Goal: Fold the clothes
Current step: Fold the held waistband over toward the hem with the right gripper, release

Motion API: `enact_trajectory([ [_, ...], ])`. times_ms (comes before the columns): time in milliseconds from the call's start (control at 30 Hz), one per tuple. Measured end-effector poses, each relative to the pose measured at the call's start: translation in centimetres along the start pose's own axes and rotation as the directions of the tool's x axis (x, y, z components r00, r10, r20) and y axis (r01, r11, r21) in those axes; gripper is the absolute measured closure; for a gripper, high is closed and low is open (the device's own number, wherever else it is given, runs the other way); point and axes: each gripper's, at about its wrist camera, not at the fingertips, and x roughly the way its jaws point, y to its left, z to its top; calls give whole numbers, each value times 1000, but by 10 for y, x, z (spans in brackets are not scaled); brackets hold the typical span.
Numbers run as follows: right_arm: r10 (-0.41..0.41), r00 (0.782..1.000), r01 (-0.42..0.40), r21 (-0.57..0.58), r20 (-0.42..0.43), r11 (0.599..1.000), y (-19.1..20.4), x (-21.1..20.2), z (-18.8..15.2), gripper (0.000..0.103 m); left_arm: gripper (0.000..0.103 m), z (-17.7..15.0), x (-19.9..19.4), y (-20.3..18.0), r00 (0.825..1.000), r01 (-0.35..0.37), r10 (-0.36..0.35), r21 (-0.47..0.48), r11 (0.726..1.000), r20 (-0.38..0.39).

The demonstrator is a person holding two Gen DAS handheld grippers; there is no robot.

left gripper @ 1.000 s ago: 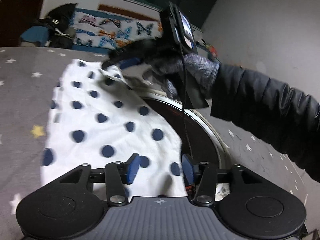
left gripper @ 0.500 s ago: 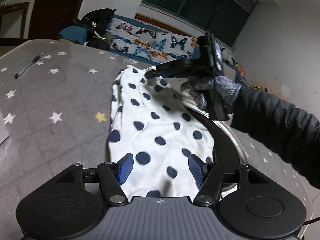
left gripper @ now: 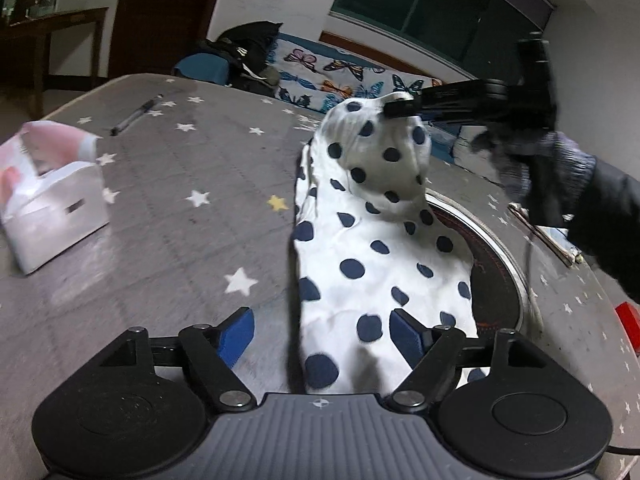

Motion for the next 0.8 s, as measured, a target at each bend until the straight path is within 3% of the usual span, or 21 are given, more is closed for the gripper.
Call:
enact_trajectory([
  [467, 165, 986, -165, -66, 7, 984, 89, -115, -60, 84, 19, -40, -38, 9, 999, -54, 54, -9, 998, 2],
  [800, 309, 951, -310, -159, -32, 937, 146, -178, -120, 84, 18, -57, -55, 16, 996, -88, 88, -18, 996, 14],
])
